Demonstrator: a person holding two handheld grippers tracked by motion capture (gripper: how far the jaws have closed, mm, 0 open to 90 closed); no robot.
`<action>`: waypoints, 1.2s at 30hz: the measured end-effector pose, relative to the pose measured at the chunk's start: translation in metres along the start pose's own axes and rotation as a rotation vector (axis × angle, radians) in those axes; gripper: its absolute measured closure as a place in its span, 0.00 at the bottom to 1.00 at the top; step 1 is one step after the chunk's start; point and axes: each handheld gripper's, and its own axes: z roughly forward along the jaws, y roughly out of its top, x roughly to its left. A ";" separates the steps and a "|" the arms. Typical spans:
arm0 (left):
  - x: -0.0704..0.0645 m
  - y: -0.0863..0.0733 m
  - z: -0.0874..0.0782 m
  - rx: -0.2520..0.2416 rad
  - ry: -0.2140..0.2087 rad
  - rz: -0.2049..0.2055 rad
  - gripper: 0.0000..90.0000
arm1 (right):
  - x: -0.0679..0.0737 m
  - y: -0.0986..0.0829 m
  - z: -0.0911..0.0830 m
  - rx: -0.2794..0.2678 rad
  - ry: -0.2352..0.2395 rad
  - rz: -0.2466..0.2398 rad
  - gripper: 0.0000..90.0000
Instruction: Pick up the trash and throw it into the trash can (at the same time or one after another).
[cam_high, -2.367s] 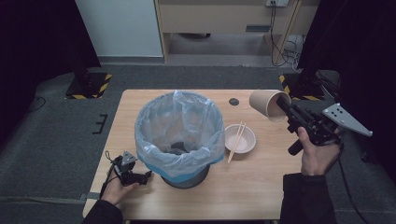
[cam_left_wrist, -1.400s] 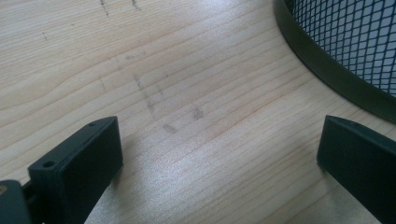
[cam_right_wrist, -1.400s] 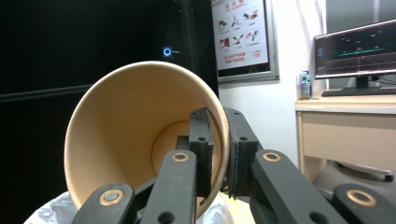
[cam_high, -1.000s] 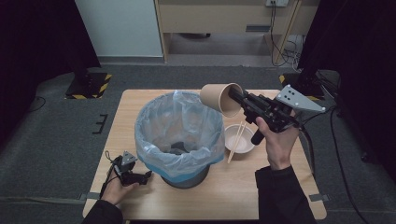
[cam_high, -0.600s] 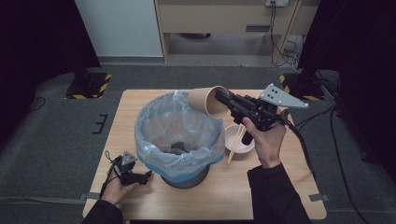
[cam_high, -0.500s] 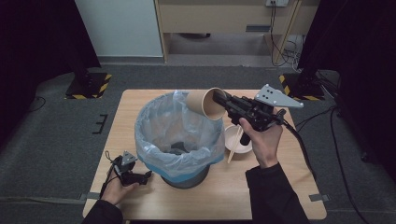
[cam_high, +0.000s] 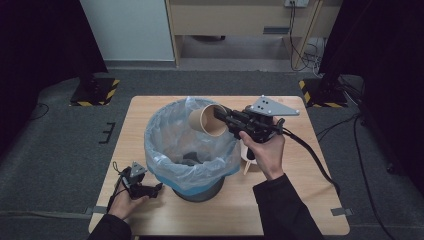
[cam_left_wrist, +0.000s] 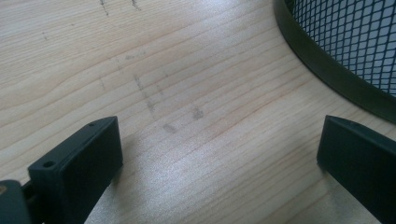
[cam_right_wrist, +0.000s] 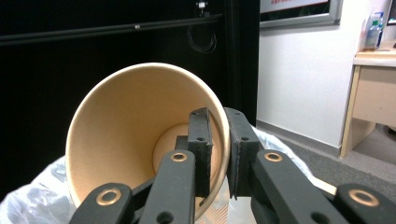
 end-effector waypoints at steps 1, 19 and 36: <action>0.000 0.000 0.000 0.000 0.000 0.000 0.00 | 0.000 -0.001 0.002 0.006 0.001 0.002 0.88; 0.000 0.000 0.000 0.000 -0.001 0.001 0.00 | -0.015 0.027 -0.037 -0.103 -0.130 -0.015 0.63; 0.000 0.000 0.000 0.001 -0.002 0.000 0.00 | -0.027 0.035 -0.065 -0.086 -0.357 -0.109 0.56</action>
